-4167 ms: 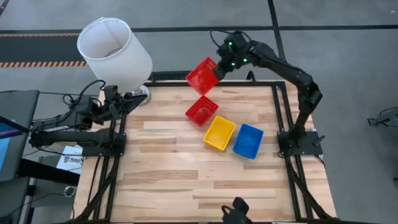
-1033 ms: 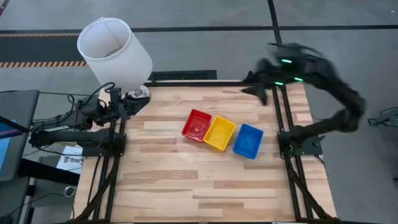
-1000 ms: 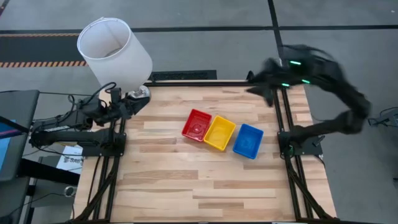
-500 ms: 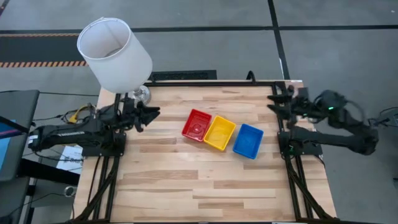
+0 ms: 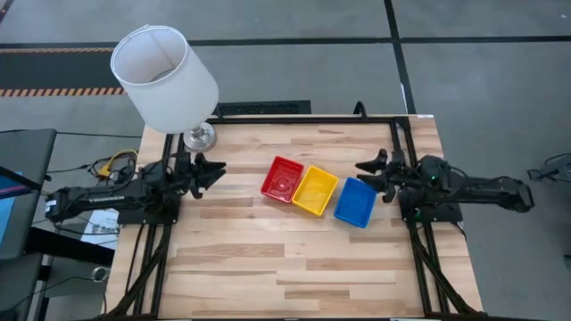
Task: Stack baskets by color
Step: Return to Home Position
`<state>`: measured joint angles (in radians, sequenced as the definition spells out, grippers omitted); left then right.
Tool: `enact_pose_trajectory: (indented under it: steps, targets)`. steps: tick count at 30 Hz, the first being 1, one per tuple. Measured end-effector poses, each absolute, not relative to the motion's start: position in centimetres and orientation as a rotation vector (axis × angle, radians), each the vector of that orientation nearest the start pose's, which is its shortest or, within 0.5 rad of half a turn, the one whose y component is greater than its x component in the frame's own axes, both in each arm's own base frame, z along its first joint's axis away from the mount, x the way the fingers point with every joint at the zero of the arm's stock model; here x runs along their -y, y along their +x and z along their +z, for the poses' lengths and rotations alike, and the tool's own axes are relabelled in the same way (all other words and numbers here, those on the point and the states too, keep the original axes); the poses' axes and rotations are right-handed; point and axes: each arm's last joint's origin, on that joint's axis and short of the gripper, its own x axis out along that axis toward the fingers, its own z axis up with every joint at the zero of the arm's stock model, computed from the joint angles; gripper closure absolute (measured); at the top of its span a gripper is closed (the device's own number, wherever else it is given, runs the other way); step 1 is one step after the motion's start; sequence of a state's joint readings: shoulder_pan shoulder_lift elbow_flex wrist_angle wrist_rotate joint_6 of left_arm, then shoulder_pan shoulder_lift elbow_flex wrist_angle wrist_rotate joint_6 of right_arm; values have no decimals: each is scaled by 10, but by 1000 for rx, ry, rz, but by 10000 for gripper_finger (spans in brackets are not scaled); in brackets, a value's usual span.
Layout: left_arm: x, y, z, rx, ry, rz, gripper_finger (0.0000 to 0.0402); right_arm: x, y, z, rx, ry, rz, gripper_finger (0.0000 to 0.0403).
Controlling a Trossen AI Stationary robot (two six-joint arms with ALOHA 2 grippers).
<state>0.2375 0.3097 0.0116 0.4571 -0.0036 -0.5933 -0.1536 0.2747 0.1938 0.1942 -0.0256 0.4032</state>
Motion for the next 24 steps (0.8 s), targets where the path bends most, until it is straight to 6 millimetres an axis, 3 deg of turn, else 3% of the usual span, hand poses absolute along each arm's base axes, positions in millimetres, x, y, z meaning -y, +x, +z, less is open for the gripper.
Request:
enact_pose_trajectory:
  steps: [13, 24]
  targets:
    - [-25, 109, 173, 85, -469, 160, 216, 1, 110, 189, 29, 301, -46, 170]
    - [-25, 109, 172, 75, -450, 188, 216, 1, 107, 177, 46, 291, -46, 170]
